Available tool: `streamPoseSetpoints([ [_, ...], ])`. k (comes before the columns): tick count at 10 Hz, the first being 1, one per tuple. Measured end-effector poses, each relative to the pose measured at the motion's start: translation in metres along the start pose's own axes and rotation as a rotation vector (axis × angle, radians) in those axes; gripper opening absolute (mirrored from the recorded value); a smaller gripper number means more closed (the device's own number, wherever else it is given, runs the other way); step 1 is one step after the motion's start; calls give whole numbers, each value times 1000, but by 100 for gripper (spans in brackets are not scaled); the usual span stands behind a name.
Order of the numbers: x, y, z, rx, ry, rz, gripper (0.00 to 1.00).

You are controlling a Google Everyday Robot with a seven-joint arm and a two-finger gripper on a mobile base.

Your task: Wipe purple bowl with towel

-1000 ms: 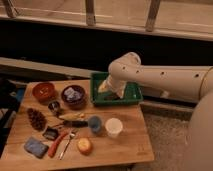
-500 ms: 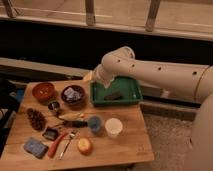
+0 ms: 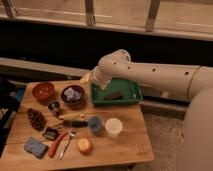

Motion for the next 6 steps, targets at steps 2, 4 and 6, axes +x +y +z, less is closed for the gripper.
streamPoseSetpoints([
  [2, -2, 25, 36, -6, 27, -34, 75],
  [4, 2, 49, 72, -20, 67, -76, 75],
  [6, 2, 57, 97, -45, 104, -85, 75],
])
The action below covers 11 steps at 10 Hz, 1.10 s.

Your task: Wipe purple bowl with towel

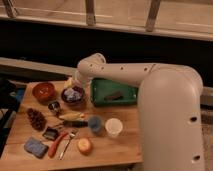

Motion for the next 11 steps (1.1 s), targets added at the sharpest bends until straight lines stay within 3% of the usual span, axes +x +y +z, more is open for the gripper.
streamPoseSetpoints([
  [4, 0, 0, 2, -5, 3, 5, 75],
  [5, 0, 0, 6, -19, 6, 16, 75],
  [7, -1, -4, 26, -86, 7, 41, 75],
  [11, -8, 3, 53, -138, 31, 42, 75],
])
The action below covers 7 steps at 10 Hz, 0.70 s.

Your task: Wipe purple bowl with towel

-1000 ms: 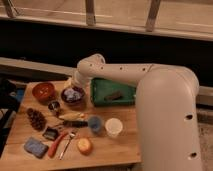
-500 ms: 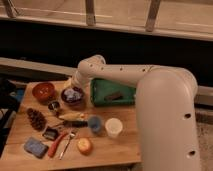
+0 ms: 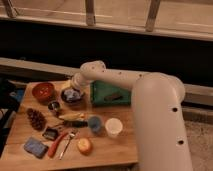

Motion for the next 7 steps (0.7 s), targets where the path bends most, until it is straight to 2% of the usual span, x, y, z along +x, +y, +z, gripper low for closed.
streamPoseSetpoints([
  [3, -5, -2, 18, 3, 24, -10, 75],
  [7, -13, -1, 54, 34, 75, -44, 75],
])
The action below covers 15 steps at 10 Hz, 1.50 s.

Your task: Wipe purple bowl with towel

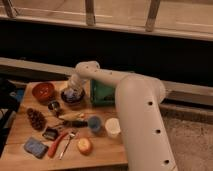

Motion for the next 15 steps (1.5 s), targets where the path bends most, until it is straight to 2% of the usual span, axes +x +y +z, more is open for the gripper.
streamPoseSetpoints([
  [1, -3, -2, 6, 9, 6, 1, 75],
  [3, -10, -13, 8, 23, 2, 14, 62],
  [6, -9, -17, 6, 22, -3, 23, 33],
  [9, 1, -14, 5, 8, 2, 25, 3],
  [12, 12, -10, -11, 30, 10, 20, 0],
  [14, 14, -14, -37, 73, -9, 25, 0],
  [15, 8, -22, -50, 93, -30, 27, 0],
])
